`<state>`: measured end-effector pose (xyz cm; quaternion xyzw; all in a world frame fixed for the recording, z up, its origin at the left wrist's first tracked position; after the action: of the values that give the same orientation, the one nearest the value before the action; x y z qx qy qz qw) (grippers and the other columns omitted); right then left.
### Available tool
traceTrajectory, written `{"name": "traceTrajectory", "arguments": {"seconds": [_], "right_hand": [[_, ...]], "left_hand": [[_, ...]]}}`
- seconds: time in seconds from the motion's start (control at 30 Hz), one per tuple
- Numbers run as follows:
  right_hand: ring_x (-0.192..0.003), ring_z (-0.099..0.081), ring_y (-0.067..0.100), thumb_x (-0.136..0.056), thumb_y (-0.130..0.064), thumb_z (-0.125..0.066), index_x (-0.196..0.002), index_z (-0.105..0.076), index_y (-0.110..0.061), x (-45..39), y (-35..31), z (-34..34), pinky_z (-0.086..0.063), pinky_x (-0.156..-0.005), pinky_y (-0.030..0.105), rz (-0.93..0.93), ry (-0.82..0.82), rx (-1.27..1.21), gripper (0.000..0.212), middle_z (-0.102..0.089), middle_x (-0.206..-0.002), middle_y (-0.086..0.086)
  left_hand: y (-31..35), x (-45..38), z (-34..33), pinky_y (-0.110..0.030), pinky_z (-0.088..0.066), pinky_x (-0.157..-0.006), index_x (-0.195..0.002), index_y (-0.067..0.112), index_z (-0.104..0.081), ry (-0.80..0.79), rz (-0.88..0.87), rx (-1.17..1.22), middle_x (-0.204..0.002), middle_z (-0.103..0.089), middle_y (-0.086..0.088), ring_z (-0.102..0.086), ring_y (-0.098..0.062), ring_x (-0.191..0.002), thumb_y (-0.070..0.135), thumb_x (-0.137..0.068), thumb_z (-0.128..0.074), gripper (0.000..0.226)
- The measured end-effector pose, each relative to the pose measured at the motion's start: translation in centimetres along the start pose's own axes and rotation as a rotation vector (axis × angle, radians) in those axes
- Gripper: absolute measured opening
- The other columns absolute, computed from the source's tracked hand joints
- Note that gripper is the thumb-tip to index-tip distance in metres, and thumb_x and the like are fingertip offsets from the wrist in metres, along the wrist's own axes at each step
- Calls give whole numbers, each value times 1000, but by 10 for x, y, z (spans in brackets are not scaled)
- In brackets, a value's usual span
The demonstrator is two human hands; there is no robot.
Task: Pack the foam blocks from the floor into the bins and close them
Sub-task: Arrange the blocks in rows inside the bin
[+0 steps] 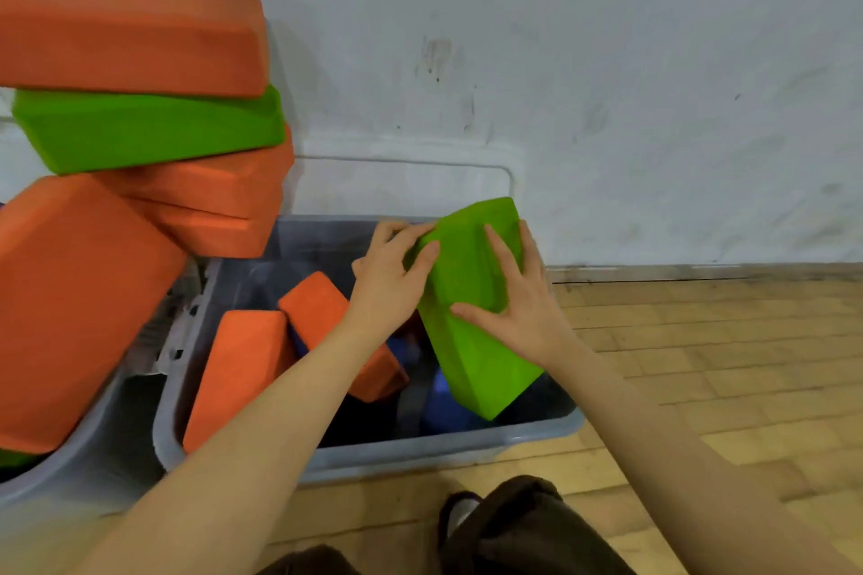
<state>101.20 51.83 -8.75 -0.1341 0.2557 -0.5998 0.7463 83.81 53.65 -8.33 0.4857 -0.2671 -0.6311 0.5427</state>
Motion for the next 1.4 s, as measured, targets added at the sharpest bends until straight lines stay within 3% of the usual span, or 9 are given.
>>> {"name": "traceTrajectory", "arguments": {"seconds": [0.23,0.37,0.53,0.73,0.9,0.97,1.07,1.2,1.4], "right_hand": [[-140,-23,29,-72,-67,-62,-143,-22,-48,-30,39,3,-31,-110,46,-148,119,-7,83,-14,-156,7],[-132,-32,33,-72,-71,-58,-139,-40,-37,-64,52,21,-28,-107,47,-146,232,137,77,-23,-155,5],[-132,-37,32,-70,-78,-37,-134,-48,-37,-121,69,14,-30,-102,46,38,109,243,77,-30,-152,6],[-139,-28,31,-82,-67,-24,-136,-45,-38,-140,80,-3,-19,-110,56,42,83,375,65,-36,-150,1],[-141,-25,28,-88,-63,-30,-141,-38,-40,-136,96,-12,-17,-111,57,-8,19,446,58,-31,-153,-2],[-135,-37,32,-85,-61,-27,-135,-47,-36,-133,89,-17,-24,-105,61,19,26,498,59,-43,-146,2],[-120,-52,38,-83,-55,-34,-122,-62,-28,-131,79,-20,-33,-98,64,55,46,564,55,-57,-132,7],[-129,-43,38,-79,-66,-21,-136,-48,-31,-117,97,-22,-21,-105,64,-18,-72,575,72,-47,-142,5],[-105,-62,36,-86,-50,-36,-118,-64,-26,-115,99,-10,-48,-84,58,-8,86,540,49,-66,-119,4]], "left_hand": [[-26,-30,-32,-10,-34,-92,-113,12,-60,100,47,152,-109,-41,-3,-47,-1,-93,25,-89,-49,29],[-28,-64,-57,-19,-36,-95,-115,10,-52,118,62,139,-111,-43,-6,-47,-5,-99,25,-93,-53,27],[-70,-85,-88,-44,-45,-98,-123,43,-49,18,174,119,-122,-59,6,-57,-13,-110,58,-72,-59,54],[-72,-101,-96,-38,-48,-91,-121,26,-58,264,290,179,-110,-66,3,-61,-17,-101,39,-83,-66,41],[-74,-121,-112,-50,-29,-102,-141,30,-32,121,343,-307,-136,-47,-3,-45,-30,-122,54,-93,-38,54],[-74,-120,-109,-50,-22,-101,-144,29,-25,73,280,-466,-141,-38,-5,-34,-29,-128,52,-93,-38,57],[-81,-107,-109,-44,-26,-102,-144,30,-30,-33,137,-347,-135,-35,-5,-40,-28,-121,50,-88,-50,63],[-76,-93,-122,-39,-26,-104,-146,28,-27,-168,5,-345,-146,-29,-3,-35,-30,-122,62,-77,-45,78],[-58,-104,-124,-47,-33,-95,-141,28,-39,-133,-58,-579,-145,-40,-4,-47,-31,-119,55,-88,-46,60]]}}
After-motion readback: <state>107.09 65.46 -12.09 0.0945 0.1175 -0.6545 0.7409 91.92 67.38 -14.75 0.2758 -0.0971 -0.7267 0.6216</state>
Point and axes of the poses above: each hand's wrist, its own x-axis away from the middle knuckle, its own z-axis out of the back of the hand, y = z × x, the point moved 8 cm from there along -x, towards the middle knuckle
